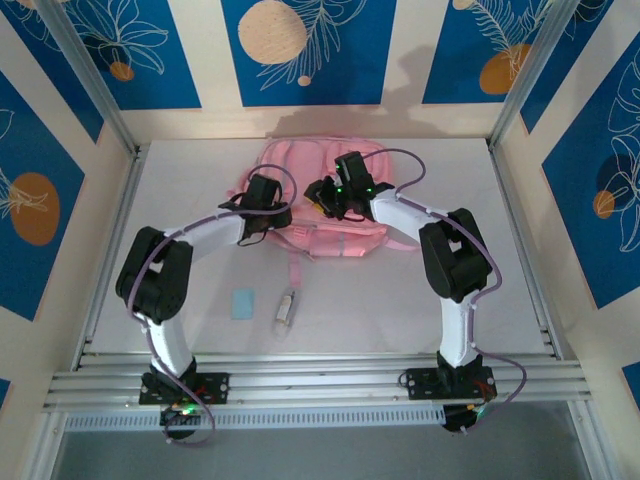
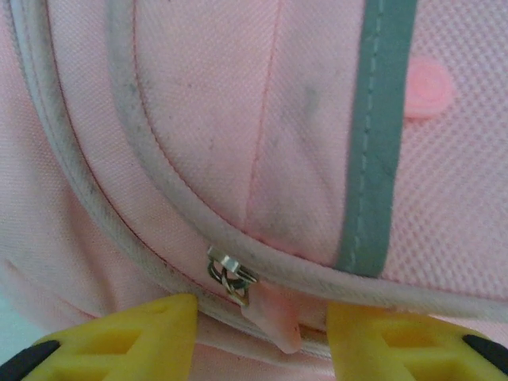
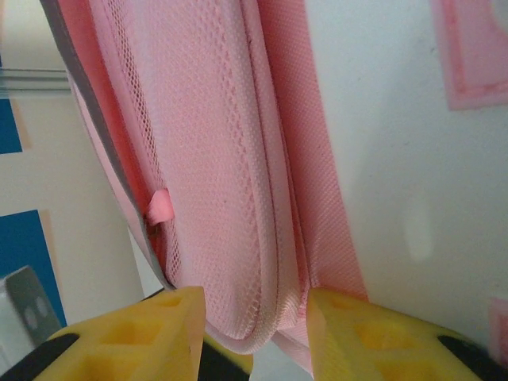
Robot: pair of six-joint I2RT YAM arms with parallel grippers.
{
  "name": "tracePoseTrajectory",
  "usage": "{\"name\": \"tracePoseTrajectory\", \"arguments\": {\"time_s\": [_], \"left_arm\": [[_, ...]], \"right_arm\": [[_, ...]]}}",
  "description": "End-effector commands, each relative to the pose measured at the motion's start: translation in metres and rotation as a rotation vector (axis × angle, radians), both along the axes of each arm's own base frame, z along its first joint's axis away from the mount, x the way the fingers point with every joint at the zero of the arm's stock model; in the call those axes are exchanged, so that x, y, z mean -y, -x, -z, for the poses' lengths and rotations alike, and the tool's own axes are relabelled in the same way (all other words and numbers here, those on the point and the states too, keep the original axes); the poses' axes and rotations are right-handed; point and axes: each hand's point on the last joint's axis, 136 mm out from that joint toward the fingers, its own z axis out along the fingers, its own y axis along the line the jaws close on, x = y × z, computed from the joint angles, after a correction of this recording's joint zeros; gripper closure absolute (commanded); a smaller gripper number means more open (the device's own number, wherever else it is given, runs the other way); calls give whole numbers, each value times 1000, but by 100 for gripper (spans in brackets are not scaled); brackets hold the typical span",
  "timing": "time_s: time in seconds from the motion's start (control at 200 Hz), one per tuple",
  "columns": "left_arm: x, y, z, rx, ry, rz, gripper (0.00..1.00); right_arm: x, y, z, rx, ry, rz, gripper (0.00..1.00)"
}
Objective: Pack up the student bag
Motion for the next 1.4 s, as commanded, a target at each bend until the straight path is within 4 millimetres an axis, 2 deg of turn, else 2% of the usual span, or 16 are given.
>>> {"name": "tracePoseTrajectory", "arguments": {"time_s": [0.0, 0.085, 0.225, 0.295, 0.335, 0.63, 0.8, 0.96, 1.15, 1.266, 1.391], "left_arm": [[-22, -22, -2, 23, 12, -55, 57], [-25, -26, -5, 33, 7, -44, 67], [-20, -28, -12, 40, 9, 2, 82], [-18, -27, -15, 47, 10, 25, 86], [-18, -26, -17, 48, 6, 36, 100], [-20, -10, -26, 29, -72, 154, 100], [11, 23, -26, -38, 83, 301, 100], [31, 58, -40, -65, 205, 378, 100], [58, 83, -58, -96, 276, 491, 100], [69, 88, -62, -92, 234, 533, 100], [76, 87, -65, -91, 230, 548, 100]], "right_arm": [[16, 9, 31, -62, 85, 29, 61], [19, 9, 31, -59, 88, 32, 61], [22, 9, 31, -55, 94, 29, 62], [23, 9, 31, -53, 96, 28, 63], [23, 10, 31, -49, 100, 22, 64], [30, 12, 28, -28, 124, -16, 66], [52, 7, 35, -28, 208, -32, 64], [84, -7, 41, -33, 247, 14, 60], [112, -23, 23, 1, 268, 45, 56], [115, -10, 5, -8, 241, 32, 51], [106, 20, -12, -30, 164, -8, 49]]}}
